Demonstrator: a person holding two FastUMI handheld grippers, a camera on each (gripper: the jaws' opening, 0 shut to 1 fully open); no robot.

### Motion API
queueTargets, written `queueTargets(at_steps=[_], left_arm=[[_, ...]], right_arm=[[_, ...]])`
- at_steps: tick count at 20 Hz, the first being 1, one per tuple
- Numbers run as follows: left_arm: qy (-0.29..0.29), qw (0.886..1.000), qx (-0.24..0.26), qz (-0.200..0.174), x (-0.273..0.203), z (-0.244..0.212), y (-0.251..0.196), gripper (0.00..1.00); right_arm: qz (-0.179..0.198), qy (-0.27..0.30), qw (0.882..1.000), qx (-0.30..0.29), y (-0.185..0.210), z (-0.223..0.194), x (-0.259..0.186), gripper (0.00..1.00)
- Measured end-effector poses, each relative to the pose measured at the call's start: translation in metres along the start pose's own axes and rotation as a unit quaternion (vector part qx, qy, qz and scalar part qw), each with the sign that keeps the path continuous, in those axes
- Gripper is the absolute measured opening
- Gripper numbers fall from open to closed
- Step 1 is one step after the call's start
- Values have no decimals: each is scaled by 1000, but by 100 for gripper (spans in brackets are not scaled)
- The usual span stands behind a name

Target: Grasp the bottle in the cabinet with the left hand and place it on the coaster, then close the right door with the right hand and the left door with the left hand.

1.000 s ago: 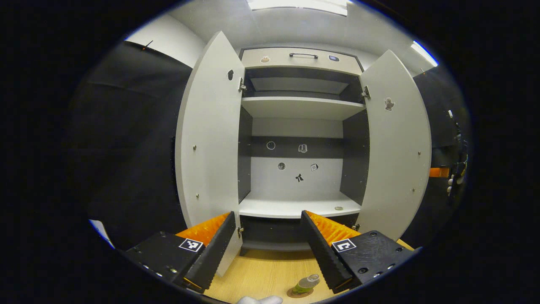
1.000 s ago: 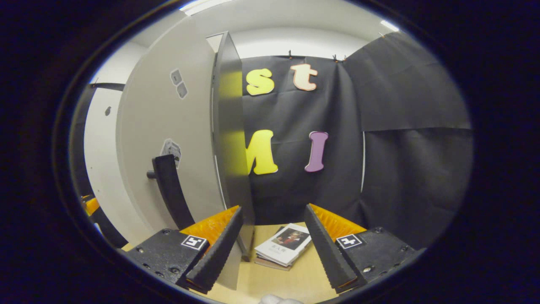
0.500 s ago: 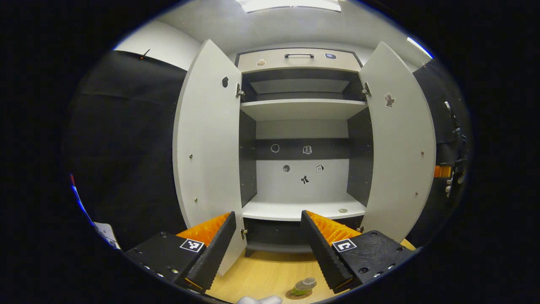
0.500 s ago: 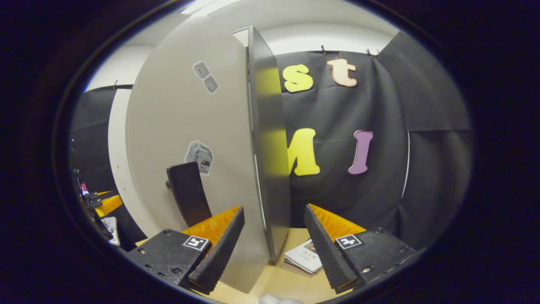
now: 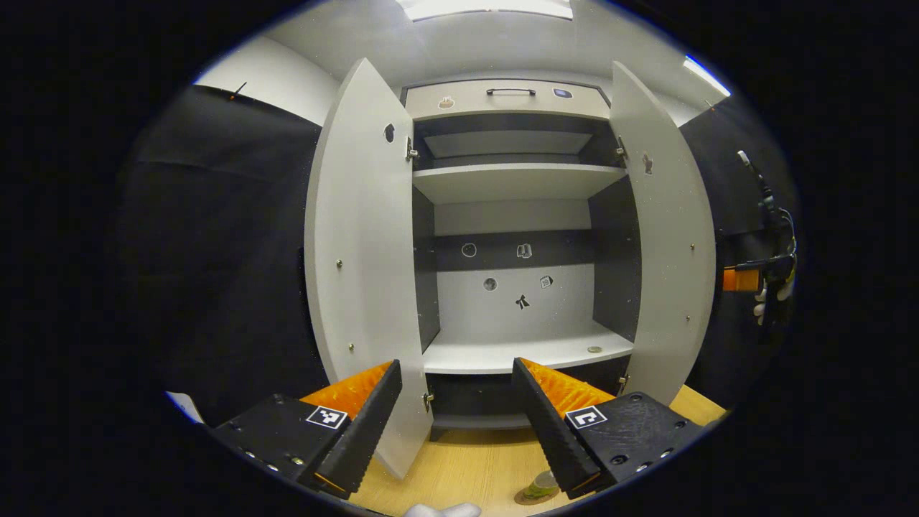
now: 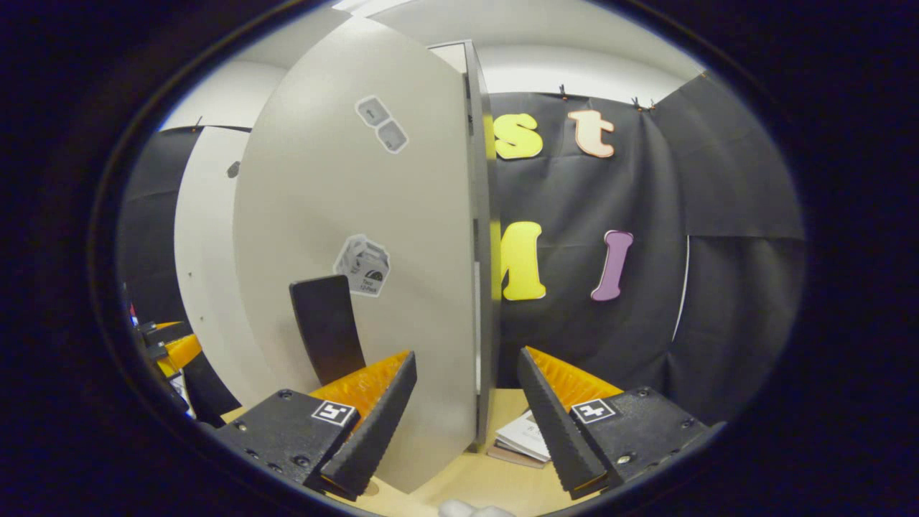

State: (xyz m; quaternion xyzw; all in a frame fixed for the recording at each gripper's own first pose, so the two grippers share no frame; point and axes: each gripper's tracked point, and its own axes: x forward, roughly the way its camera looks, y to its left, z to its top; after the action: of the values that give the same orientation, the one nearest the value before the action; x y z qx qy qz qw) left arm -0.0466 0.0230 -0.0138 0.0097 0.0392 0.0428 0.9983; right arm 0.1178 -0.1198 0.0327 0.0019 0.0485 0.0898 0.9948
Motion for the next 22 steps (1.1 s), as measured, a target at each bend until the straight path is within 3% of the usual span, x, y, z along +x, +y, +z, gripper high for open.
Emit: queueTargets(at_steps=[8, 18, 22], left_arm=[[-4, 1000, -8, -10, -4, -4, 26, 94], [-13, 999, -24, -21, -5, 1, 42, 95], [-29, 999, -38, 10, -5, 10, 79, 94]], right_arm=[[64, 9, 998, -5, 84, -10, 16, 95], [52, 17, 998, -20, 96, -21, -10, 95], [53, 25, 998, -8, 101, -34, -20, 95]])
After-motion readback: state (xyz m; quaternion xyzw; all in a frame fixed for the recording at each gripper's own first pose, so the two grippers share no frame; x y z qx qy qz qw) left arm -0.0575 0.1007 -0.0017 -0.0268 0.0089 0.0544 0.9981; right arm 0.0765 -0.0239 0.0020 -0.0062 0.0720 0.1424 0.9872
